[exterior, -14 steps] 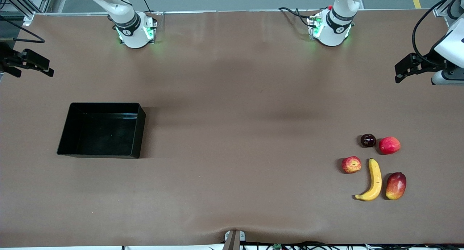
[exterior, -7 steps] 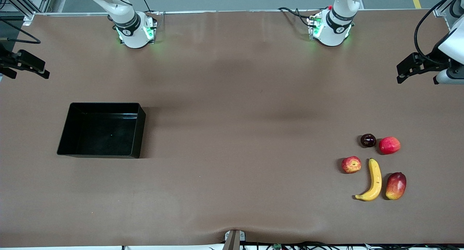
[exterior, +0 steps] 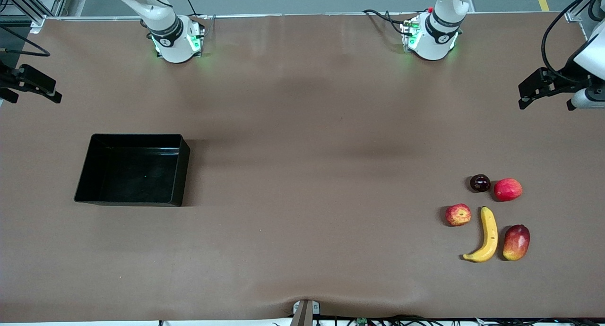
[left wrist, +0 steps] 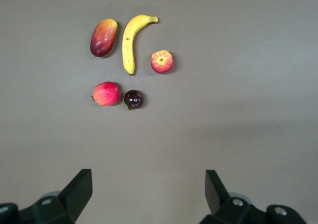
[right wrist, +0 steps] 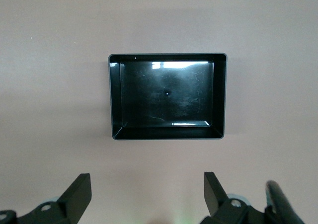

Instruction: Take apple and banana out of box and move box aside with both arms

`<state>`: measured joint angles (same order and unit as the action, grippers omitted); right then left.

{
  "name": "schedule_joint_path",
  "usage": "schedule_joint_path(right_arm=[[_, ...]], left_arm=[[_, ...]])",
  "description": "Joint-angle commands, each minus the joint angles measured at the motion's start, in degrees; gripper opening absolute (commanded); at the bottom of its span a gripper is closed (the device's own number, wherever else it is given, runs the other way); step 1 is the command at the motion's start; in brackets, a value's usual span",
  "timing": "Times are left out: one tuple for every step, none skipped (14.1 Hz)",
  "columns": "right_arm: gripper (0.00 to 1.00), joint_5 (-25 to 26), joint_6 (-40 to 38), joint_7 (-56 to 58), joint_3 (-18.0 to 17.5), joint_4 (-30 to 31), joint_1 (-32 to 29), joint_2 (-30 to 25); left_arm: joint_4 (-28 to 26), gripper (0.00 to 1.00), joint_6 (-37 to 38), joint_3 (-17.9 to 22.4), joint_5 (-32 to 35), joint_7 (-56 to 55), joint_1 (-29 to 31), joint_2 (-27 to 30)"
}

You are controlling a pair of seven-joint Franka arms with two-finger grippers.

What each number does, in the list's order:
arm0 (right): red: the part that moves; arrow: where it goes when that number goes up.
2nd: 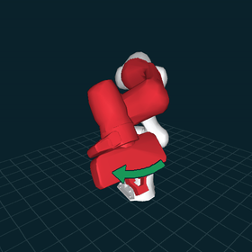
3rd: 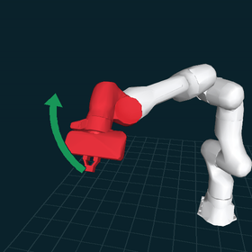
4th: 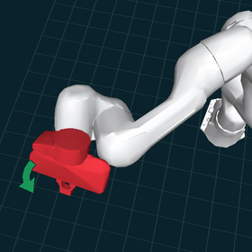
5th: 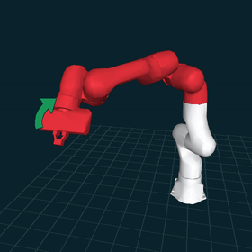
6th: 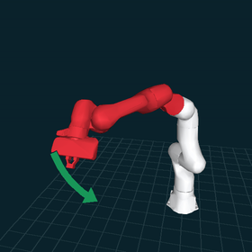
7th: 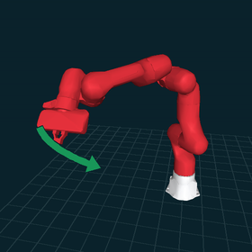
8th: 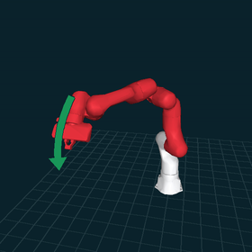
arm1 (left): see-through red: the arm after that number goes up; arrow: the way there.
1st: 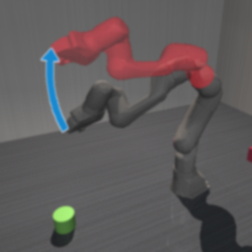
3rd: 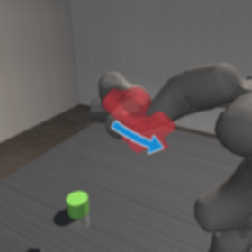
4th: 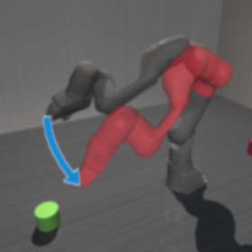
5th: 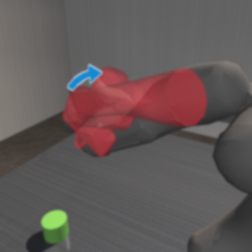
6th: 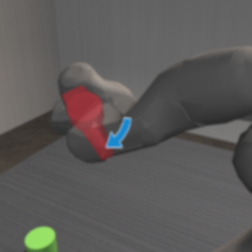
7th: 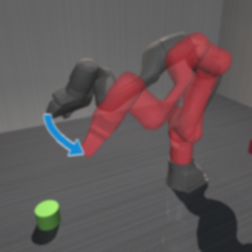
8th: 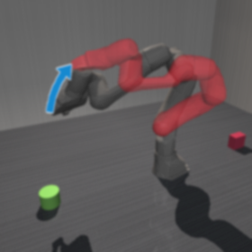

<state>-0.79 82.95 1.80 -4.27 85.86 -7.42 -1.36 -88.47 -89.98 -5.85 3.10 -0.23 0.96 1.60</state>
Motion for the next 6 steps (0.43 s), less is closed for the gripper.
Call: schedule_joint_path(right_arm=[[1.00, 1.05, -0.68, -0.75, -0.56, -1.66, -0.58, 0.74], [1.00, 1.05, -0.77, -0.75, -0.56, -1.66, -0.76, 0.74], [1.00, 0.96, -0.77, -0.75, -0.56, -1.66, -0.76, 0.74], [1.00, 0.96, -0.86, -0.84, -0.56, -1.66, -0.76, 0.74], [1.00, 0.96, -0.86, -0.75, -0.56, -1.66, -0.76, 0.74], [1.00, 0.96, -0.86, -0.84, -0.56, -1.66, -0.67, 0.74]], left_arm=[[1.63, 1.00, 0.68, 0.14, -1.08, -0.91, -0.34, -0.98], [1.89, 1.00, 0.77, 0.14, -1.08, -0.92, -0.43, -1.07], [1.89, 1.00, 0.68, 0.14, -1.08, -0.92, -0.43, -1.07], [1.89, 1.00, 0.68, 0.14, -1.08, -0.92, -0.43, -1.07], [1.89, 1.00, 0.68, 0.05, -1.08, -1.00, -0.43, -1.07], [1.89, 1.00, 0.77, -0.04, -1.08, -1.00, -0.43, -1.07]])
